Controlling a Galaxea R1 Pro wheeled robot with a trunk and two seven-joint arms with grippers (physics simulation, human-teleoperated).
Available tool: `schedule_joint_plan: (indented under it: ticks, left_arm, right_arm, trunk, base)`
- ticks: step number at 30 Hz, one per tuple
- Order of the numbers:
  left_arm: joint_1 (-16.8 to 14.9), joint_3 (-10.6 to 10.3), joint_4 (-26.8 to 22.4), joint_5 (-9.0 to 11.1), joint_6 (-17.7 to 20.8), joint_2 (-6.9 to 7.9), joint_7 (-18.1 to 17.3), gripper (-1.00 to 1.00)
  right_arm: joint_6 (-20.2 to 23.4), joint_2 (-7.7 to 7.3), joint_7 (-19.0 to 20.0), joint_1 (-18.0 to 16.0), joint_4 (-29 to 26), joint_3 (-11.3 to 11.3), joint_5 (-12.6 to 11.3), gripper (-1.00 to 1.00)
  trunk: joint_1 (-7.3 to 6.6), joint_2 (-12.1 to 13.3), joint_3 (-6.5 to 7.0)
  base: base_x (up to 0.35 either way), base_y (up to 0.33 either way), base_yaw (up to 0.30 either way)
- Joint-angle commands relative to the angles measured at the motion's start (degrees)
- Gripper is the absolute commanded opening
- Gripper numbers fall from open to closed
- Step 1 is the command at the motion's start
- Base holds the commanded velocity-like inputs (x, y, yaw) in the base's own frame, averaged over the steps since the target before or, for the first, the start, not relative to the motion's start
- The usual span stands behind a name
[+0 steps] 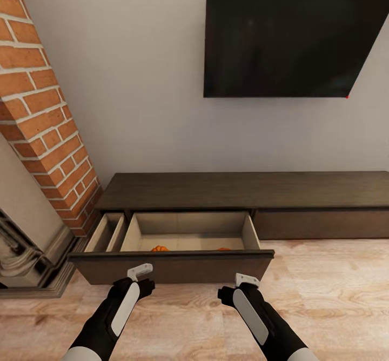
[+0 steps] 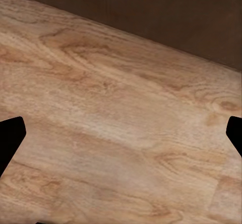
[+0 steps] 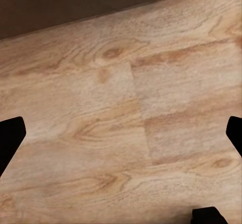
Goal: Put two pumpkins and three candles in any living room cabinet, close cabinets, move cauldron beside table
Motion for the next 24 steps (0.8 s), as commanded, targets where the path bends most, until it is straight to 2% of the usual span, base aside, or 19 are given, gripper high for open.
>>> schedule_joint_plan:
  ticks: [1, 11, 17, 20, 24]
  left_arm:
    - [-0.02, -0.08, -0.08, 0.6, 0.1, 0.02, 0.56, 1.0]
    - [-0.02, -0.2, 0.06, 0.5, -0.25, 0.02, 0.17, 1.0]
    - [-0.02, -0.3, 0.63, -0.05, -0.66, 0.08, 0.2, 1.0]
    - [-0.02, -0.42, 0.73, -0.2, -0.84, 0.1, 0.26, 1.0]
    - [0.01, -0.57, 0.91, -0.33, -2.61, 0.13, 0.29, 1.0]
  right_arm:
    - [0.04, -0.03, -0.57, -0.06, -0.07, 0.14, -0.54, 1.0]
    - [-0.79, -0.03, -0.52, -0.05, 0.39, 0.16, -0.07, 1.0]
    - [-7.88, -0.03, 0.39, -0.03, 0.92, 0.3, 0.03, 1.0]
    - [-9.73, -0.03, 1.38, -0.03, 1.04, 0.48, 0.13, 1.0]
    - [-10.79, -0.07, 1.8, -0.02, 1.05, 3.52, 0.24, 1.0]
  trunk:
    - [-0.01, -0.02, -0.05]
    - [2.19, -4.03, -1.85]
    - [3.51, -6.44, -2.92]
    - [4.17, -7.64, -3.46]
    - [5.05, -9.25, -4.18]
  base:
    - [0.0, 0.0, 0.0]
    - [0.0, 0.0, 0.0]
    - [0.0, 0.0, 0.0]
    - [0.0, 0.0, 0.0]
    - [0.0, 0.0, 0.0]
